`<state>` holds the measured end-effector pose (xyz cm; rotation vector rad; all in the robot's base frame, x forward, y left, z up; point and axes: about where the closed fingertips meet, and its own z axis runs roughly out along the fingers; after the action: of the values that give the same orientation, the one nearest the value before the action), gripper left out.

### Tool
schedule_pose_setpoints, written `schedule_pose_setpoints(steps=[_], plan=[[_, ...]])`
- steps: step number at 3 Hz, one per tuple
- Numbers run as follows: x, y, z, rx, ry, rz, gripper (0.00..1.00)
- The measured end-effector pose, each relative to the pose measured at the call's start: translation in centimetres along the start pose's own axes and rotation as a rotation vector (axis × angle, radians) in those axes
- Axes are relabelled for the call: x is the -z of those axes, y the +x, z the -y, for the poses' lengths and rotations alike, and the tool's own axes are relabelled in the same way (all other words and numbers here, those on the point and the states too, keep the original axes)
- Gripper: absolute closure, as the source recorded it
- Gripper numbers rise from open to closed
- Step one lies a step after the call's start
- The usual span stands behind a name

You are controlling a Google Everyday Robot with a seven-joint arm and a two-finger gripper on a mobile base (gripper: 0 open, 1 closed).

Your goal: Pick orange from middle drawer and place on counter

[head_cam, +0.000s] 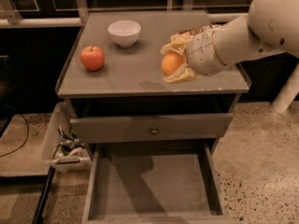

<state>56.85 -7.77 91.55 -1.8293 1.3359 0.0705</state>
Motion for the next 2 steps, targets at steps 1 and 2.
schedule_pose_setpoints(steps=[1,2], plan=[[-1.3,0.0,1.7,0.032,0.005,0.024,1.00],[-4.1,0.1,5.5,0.066,0.028,0.077,1.00]])
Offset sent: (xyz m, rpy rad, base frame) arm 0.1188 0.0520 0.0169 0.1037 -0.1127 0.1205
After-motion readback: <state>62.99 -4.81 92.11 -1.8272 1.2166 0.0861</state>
